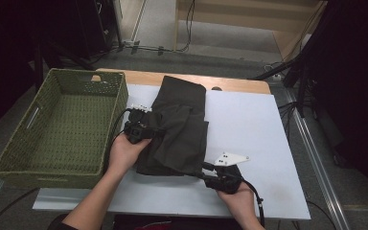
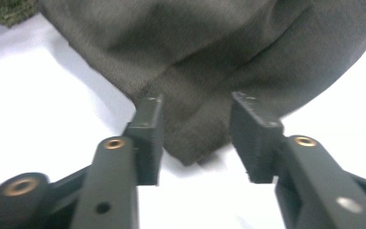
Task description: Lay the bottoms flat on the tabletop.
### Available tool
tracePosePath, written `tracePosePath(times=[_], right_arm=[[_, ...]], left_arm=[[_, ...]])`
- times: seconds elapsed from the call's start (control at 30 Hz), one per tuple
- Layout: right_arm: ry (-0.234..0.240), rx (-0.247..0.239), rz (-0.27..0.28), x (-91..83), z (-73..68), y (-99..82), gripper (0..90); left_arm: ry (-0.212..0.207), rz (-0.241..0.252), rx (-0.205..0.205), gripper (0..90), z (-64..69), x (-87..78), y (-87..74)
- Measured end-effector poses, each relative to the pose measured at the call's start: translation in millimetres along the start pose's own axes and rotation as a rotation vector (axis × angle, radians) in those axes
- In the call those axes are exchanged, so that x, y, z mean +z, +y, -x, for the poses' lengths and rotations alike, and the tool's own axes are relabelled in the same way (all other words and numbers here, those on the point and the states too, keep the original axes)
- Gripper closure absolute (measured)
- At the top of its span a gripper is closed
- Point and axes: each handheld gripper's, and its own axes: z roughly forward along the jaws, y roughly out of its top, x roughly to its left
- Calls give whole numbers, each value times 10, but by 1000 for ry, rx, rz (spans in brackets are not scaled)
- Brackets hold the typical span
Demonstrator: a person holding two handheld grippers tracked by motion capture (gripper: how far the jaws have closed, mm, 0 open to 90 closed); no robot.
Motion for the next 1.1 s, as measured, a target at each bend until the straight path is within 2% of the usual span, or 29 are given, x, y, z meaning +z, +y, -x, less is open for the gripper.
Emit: tracePosePath(times=[0.1,0.17,0.2,0.27,0.3,0.4,0.47,0.57,0.7,0.8,0.87,0.97,1.03,1.07,1.1], right_arm=[[-44,-60,0,85,-55,-37,410],[-73,-85,-28,202,-50,-41,410],[-82,-90,-43,258,-34,-42,425],[-80,-86,-45,328,-2,-36,560],[-60,-69,-40,331,12,-26,699],[-42,-31,-67,332,10,9,798],[-30,-11,-95,289,-10,64,807],[3,6,-53,130,-78,134,806],[7,-1,-34,-57,-196,166,805],[46,6,-35,-108,-239,165,806],[75,2,-57,-115,-285,156,823],[77,-22,-83,-106,-399,122,836],[99,-29,-84,-112,-449,117,835],[102,-39,-87,-116,-472,118,824],[124,-51,-99,-113,-477,114,775]], left_arm=[[3,-1,1,861,8,2,0],[2,-1,1,861,9,3,0],[2,-1,2,861,9,3,0],[2,-1,2,861,7,7,-1],[0,0,2,861,5,9,-2],[-1,0,2,861,3,10,-1],[1,1,2,860,4,5,0],[4,7,-1,860,8,-10,2],[3,10,0,850,18,-10,0],[7,9,1,850,24,-12,0],[6,9,2,850,20,-8,-2],[9,6,0,850,15,-5,-3],[11,5,3,849,13,-8,-5],[10,5,3,848,13,-9,-6],[9,7,3,839,14,-8,-7]])
